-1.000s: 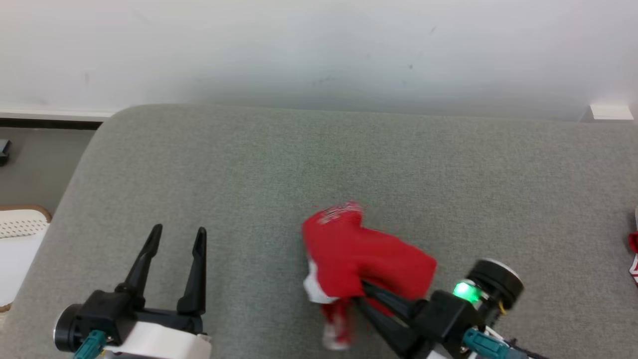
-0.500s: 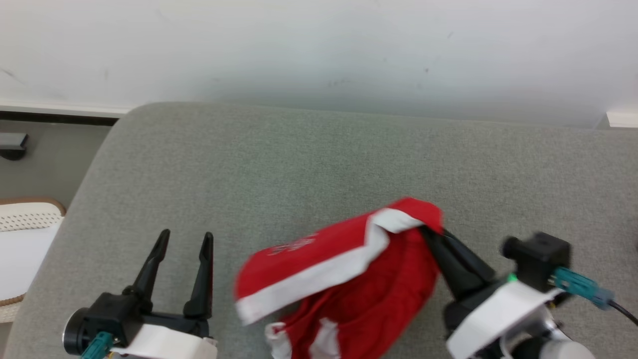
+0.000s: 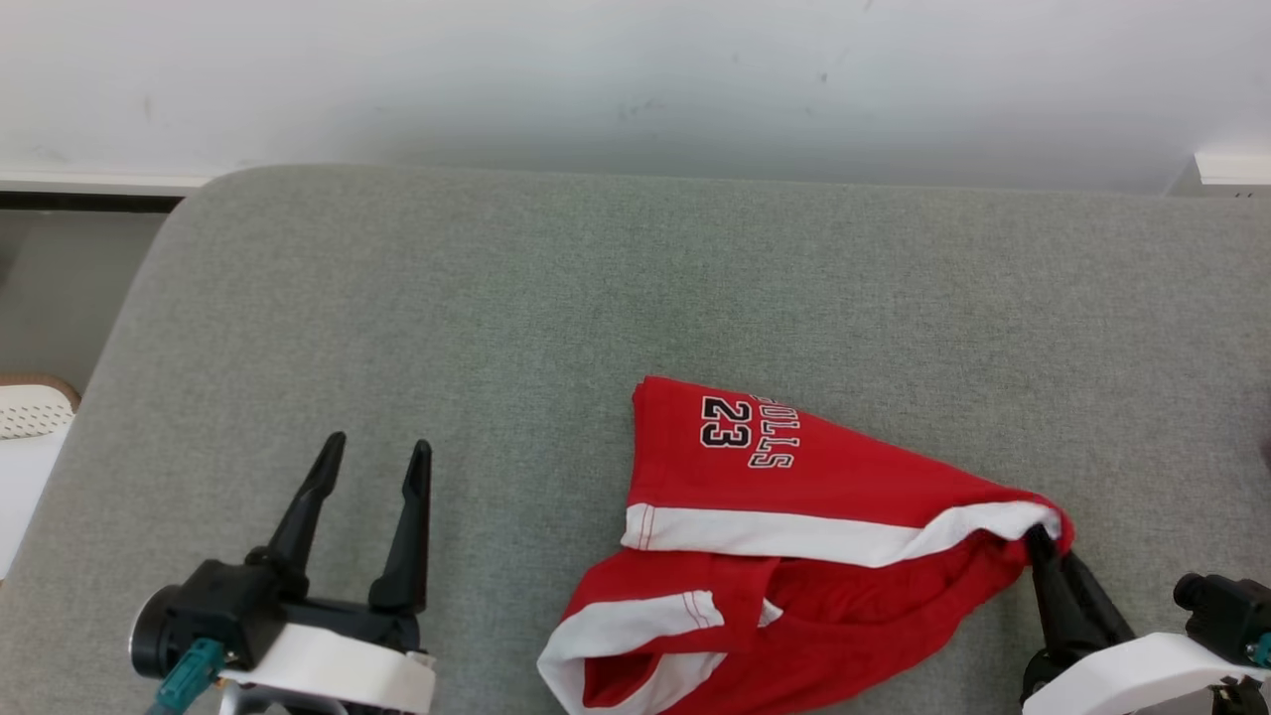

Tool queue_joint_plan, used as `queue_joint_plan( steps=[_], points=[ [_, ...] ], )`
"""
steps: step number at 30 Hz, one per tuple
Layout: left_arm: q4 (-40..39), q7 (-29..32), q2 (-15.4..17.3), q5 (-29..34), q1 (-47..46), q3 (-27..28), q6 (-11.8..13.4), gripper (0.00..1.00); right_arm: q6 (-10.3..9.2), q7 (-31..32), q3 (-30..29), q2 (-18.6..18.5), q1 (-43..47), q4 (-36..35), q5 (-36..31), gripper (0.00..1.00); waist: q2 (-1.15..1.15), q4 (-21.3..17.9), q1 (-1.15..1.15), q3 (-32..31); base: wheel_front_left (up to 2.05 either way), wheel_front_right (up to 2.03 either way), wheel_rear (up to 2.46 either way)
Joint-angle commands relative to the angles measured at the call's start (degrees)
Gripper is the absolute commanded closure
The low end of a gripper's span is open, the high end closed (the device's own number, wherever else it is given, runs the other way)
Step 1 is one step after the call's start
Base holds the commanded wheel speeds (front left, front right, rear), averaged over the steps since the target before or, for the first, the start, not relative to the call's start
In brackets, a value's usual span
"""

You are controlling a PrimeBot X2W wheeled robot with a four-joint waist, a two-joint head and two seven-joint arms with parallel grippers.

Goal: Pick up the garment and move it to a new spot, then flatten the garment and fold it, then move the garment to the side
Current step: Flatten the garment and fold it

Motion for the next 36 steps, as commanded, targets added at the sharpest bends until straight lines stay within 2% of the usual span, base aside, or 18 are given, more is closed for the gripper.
queue_joint_plan(
  steps=[1,7,15,20,30,33,36],
  points=[
    [0.3,-0.1,0.1,0.4,-0.1,0.2,0.0,0.0,-0.14,-1.7,-0.3,-0.1,-0.5,0.5,-1.0,0.0,0.0,0.0,0.0,0.0,0.0,0.0,0.0],
    [0.7,-0.1,0.4,0.6,1.0,1.1,0.5,0.0,-0.14,-6.3,-1.0,-0.1,2.9,-3.6,-6.4,0.0,0.0,-0.1,0.0,-0.8,0.0,0.0,0.0],
    [-0.5,0.0,1.7,2.4,2.4,2.5,2.4,0.0,-0.14,-7.9,-2.0,-0.2,5.4,-19.1,-21.3,0.0,0.0,-0.9,0.0,-1.9,0.0,0.0,0.0],
    [-1.2,1.1,2.4,2.8,3.1,2.0,3.1,0.0,-0.14,-5.6,-1.5,-0.1,6.8,-24.4,-22.6,0.0,0.0,-0.7,0.0,-2.7,0.0,0.0,0.0],
    [-1.7,2.4,3.0,3.2,3.4,1.3,3.8,0.0,-0.14,-4.2,-2.1,0.0,8.7,-25.8,-19.8,0.0,0.0,-0.8,0.0,-3.1,0.0,0.0,0.0],
    [-2.4,4.2,2.3,2.3,1.1,0.0,2.4,0.0,-0.14,-4.0,-2.4,0.0,8.7,-25.9,-19.6,0.0,0.0,-0.7,0.0,-2.8,0.0,0.0,0.0],
    [-2.6,7.9,0.9,1.6,-2.4,-4.1,-0.8,0.0,-0.14,-3.5,-2.5,0.0,8.5,-25.9,-19.7,0.0,0.0,-0.5,0.0,-2.2,0.0,0.0,0.0]
  ],
)
